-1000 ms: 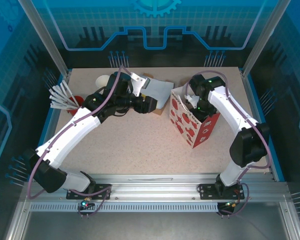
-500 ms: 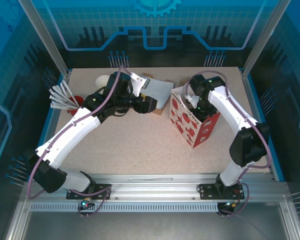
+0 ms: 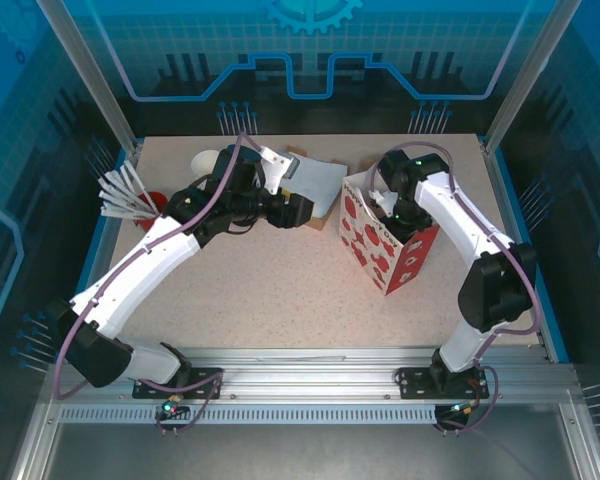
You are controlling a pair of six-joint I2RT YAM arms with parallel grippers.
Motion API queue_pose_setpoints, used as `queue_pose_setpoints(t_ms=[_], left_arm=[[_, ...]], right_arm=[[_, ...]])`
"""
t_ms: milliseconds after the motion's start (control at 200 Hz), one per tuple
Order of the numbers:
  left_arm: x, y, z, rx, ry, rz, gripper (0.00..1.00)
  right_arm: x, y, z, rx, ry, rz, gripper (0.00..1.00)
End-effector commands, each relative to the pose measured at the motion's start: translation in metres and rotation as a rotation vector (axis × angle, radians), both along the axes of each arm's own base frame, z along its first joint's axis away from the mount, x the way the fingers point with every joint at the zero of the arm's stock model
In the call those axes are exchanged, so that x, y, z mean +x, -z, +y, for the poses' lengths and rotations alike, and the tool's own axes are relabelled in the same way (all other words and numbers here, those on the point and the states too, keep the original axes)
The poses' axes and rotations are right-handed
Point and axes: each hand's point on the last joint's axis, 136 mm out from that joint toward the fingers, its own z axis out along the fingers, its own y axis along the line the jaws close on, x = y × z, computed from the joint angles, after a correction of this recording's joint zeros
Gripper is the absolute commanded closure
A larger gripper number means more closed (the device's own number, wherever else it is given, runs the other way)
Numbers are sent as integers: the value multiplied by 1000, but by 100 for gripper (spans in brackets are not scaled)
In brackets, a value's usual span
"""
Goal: Pack the takeout coffee
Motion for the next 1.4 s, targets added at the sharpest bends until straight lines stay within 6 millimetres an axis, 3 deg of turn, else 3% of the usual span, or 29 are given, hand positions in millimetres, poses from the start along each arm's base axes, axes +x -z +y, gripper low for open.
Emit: queue_pose_setpoints(t_ms=[0, 1396], left_arm=[[-4, -6, 5, -17, -3, -8, 30], [-11, -1, 4, -31, 8, 10, 30]], right_arm=[[2, 10, -1, 11, 26, 24, 60], [1, 52, -19, -64, 63, 83, 60]])
